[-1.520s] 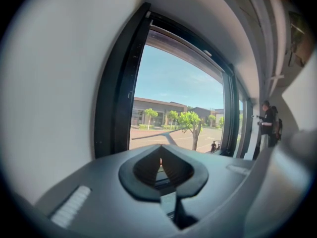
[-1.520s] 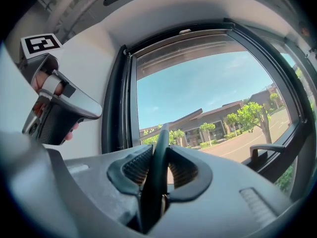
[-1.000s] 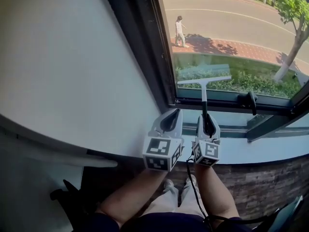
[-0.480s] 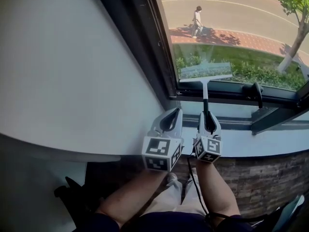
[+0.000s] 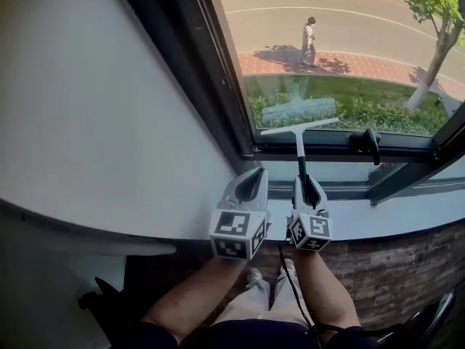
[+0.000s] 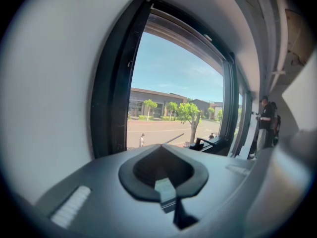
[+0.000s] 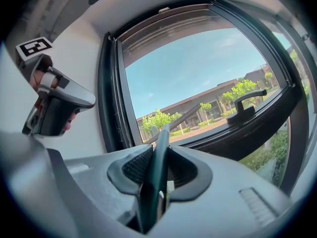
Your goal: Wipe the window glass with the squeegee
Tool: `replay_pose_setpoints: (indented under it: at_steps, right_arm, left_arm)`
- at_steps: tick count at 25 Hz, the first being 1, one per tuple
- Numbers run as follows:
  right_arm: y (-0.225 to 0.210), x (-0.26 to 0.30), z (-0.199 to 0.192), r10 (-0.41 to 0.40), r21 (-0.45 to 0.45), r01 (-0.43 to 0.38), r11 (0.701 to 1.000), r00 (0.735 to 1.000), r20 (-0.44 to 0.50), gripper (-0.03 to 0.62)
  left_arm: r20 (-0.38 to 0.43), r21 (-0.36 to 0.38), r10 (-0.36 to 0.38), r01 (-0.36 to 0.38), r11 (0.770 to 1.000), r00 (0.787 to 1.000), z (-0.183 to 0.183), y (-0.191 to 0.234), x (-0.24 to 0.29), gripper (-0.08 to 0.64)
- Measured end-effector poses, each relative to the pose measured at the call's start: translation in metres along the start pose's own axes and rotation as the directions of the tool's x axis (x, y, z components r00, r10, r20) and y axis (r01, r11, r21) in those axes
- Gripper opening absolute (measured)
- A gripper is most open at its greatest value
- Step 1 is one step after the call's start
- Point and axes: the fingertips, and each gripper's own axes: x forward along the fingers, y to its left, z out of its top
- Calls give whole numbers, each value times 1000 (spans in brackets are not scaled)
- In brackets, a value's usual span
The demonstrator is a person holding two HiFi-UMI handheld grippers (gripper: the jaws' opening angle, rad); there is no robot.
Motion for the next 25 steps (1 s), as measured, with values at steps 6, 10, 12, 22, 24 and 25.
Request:
replay_pose_setpoints:
  at_steps: [6, 10, 12, 22, 24, 25]
  right_arm:
    - [-7, -21, 52, 24, -42, -21, 999, 996, 86, 103]
    - [-20, -37, 89, 24, -91, -13, 996, 992, 127, 104]
    - [-30, -45, 107, 17, -113, 0, 994, 989, 146, 103]
    - [-56, -79, 179, 7, -220, 46, 974, 972, 234, 104]
    - [-62, -82, 191, 11, -243, 48, 969, 972, 236, 104]
    - [-64, -84, 195, 13, -256, 49, 966, 972, 236, 104]
  left_arm:
    - [32, 22, -29, 29, 999, 999, 28, -16, 1, 5]
    - [83, 41, -51, 48, 998, 995, 48, -24, 1, 5]
    - [100, 48, -65, 60, 997, 993, 58, -29, 3, 5]
    - [181, 66, -109, 99, 993, 977, 107, -35, -1, 5]
    - [208, 81, -127, 113, 990, 970, 123, -40, -1, 5]
    - [219, 89, -136, 119, 989, 966, 129, -41, -1, 5]
